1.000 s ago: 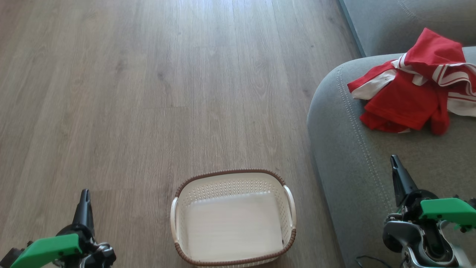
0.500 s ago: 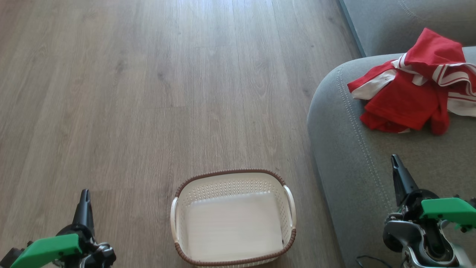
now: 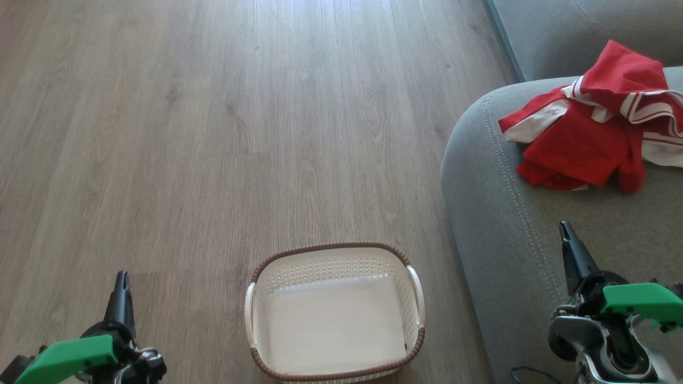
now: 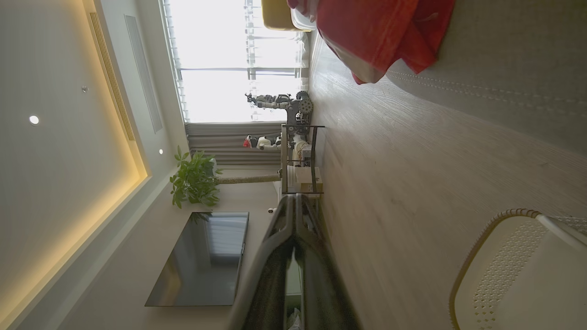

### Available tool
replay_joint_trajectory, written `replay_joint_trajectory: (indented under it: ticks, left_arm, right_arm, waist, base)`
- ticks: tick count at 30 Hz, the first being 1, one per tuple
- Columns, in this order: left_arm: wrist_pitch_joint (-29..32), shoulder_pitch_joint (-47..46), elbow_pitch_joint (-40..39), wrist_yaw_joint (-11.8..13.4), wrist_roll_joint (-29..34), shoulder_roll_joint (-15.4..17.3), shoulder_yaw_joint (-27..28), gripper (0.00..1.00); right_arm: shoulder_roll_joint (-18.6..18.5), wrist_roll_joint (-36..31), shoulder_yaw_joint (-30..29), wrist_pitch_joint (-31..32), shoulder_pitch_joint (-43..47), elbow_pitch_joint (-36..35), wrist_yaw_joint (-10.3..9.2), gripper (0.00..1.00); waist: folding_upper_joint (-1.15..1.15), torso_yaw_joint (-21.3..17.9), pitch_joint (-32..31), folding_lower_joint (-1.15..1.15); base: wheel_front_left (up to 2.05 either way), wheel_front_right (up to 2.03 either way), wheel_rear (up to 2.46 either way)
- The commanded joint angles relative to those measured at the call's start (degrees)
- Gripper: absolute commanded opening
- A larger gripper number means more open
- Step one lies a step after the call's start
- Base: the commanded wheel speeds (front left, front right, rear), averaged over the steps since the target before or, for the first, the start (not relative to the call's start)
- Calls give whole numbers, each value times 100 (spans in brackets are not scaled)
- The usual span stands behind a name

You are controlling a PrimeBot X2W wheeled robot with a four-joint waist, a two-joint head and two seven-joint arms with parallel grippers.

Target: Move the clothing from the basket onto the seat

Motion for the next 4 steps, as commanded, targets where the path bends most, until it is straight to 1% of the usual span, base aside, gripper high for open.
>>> replay_joint_trajectory:
  ticks: [1, 4]
  left_arm:
    - [37, -270, -213, -50, -2, 54, 200, 0]
    - [37, -270, -213, -50, -2, 54, 200, 0]
  right_arm:
    - [-126, 56, 128, -32, -277, -234, 0, 0]
    - [-137, 69, 143, -44, -277, -236, 0, 0]
  waist:
    - [0, 0, 0, 0]
    - [0, 0, 0, 0]
  base:
    - [0, 0, 0]
    - [0, 0, 0]
